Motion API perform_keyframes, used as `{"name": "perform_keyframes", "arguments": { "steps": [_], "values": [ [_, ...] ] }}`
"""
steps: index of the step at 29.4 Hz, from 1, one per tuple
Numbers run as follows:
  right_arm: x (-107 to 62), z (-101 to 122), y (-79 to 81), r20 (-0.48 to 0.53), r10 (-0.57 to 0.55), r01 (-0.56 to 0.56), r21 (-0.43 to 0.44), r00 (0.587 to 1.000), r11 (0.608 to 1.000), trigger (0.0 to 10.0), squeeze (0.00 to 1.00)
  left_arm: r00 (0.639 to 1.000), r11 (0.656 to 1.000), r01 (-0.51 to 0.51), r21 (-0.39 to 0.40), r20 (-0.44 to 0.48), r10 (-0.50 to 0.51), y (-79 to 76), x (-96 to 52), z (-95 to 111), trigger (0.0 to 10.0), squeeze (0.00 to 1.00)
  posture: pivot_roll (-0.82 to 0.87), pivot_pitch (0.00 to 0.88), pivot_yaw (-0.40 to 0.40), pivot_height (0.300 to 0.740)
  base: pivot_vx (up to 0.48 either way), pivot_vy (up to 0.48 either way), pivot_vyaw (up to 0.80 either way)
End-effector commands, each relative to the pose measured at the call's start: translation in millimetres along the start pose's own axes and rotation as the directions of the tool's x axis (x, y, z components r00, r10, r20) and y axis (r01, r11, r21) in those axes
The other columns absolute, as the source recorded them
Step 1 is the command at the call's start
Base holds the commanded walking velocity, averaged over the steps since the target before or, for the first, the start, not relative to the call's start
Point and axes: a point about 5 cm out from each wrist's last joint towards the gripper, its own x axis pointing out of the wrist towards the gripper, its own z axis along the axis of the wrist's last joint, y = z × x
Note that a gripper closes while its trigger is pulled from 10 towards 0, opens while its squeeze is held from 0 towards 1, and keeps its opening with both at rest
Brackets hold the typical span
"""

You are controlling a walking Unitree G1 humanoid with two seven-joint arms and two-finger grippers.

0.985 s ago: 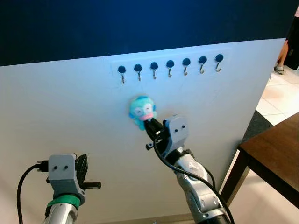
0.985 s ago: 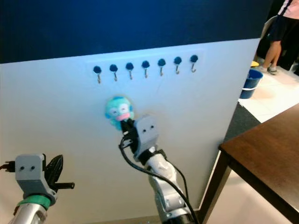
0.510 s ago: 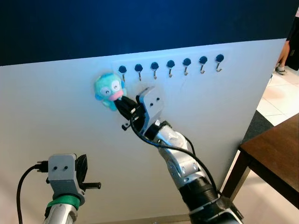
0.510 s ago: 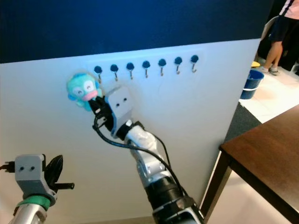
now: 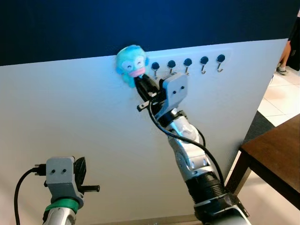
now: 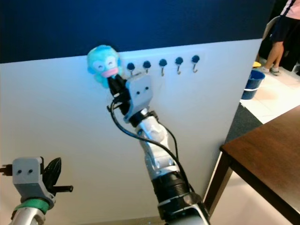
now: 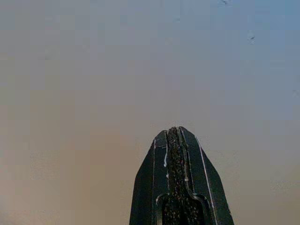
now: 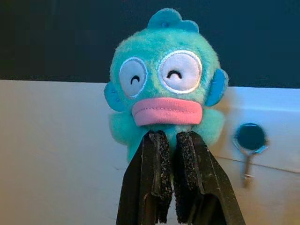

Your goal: Hang keys on a hook

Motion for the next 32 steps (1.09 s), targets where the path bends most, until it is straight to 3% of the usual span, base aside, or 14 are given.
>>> {"name": "perform_keyframes", "arguments": {
  "steps": [1, 9, 11, 32],
  "values": [
    [-8.1, -5, -1.4, -0.026, -0.024, 0.024, -0.005, 0.999, 1.000, 10.0, 0.00, 1.000, 1.000, -0.005, 0.014, -0.015, 0.005, 1.9, -0.9, -2, 10.0, 0.00, -0.07, 0.002, 0.184, 0.740, 0.000, 0.000, 0.00],
    [-21.0, -21, 3.0, -0.112, 0.013, -0.011, 0.015, 0.994, 1.000, 10.0, 0.00, 1.000, 1.000, -0.002, 0.014, -0.019, 0.002, 1.6, -1.4, -4, 10.0, 0.00, -0.07, 0.002, 0.184, 0.740, 0.000, 0.000, 0.00],
    [-35.5, -41, 19.3, -0.212, 0.135, -0.124, 0.068, 0.968, 0.990, 10.0, 0.00, 1.000, 1.000, 0.006, 0.012, -0.022, -0.005, 0.5, -1.4, -4, 10.0, 0.00, -0.08, 0.000, 0.189, 0.740, 0.000, 0.000, 0.00],
    [-51.3, -54, 38.4, -0.279, 0.287, -0.269, 0.100, 0.916, 0.958, 10.0, 0.00, 1.000, 1.000, 0.001, 0.012, -0.020, 0.000, 0.9, -2.0, -4, 10.0, 0.00, -0.07, 0.002, 0.179, 0.740, 0.000, 0.000, 0.00]
  ]
}}
